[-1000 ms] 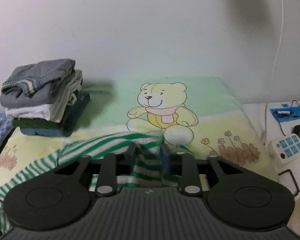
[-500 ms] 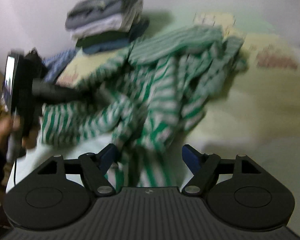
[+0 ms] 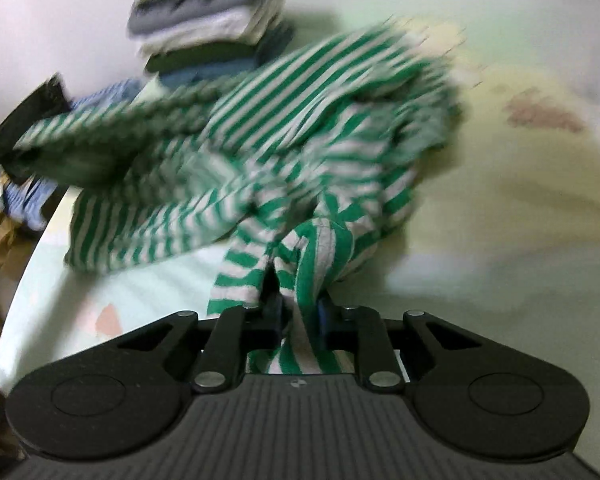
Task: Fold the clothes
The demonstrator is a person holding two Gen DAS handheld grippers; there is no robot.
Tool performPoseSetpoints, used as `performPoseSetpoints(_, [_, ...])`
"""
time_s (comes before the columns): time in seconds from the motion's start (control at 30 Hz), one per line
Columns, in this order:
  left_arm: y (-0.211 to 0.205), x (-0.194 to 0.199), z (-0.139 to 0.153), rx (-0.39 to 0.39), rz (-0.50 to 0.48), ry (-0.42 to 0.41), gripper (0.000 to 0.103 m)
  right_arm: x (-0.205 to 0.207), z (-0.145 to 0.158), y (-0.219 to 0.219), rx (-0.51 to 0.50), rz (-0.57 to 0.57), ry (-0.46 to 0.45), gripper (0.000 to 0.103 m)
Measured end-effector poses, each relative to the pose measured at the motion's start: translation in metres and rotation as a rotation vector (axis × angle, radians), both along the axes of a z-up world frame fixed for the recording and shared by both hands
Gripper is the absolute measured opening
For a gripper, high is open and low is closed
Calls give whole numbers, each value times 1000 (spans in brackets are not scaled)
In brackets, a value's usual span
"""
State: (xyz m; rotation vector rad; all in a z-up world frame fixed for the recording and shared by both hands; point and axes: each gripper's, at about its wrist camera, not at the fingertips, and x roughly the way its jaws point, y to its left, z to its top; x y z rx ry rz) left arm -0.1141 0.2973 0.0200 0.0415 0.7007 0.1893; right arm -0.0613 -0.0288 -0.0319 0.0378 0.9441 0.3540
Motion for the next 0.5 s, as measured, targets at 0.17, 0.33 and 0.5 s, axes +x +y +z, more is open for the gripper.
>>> performPoseSetpoints(0.17, [3,-31,41,-49,-45,-60,14,-1,36,-46,-127,-162,-130,15])
performPoseSetpoints(0.33, [11,-53,74,-102,-79,-102,14,18,53,-89,-259,-301,-205,13])
performPoseSetpoints(0.5, [12,-57,64,-113,-100,-68,17,48,45,-107,-320,-388,-265,18])
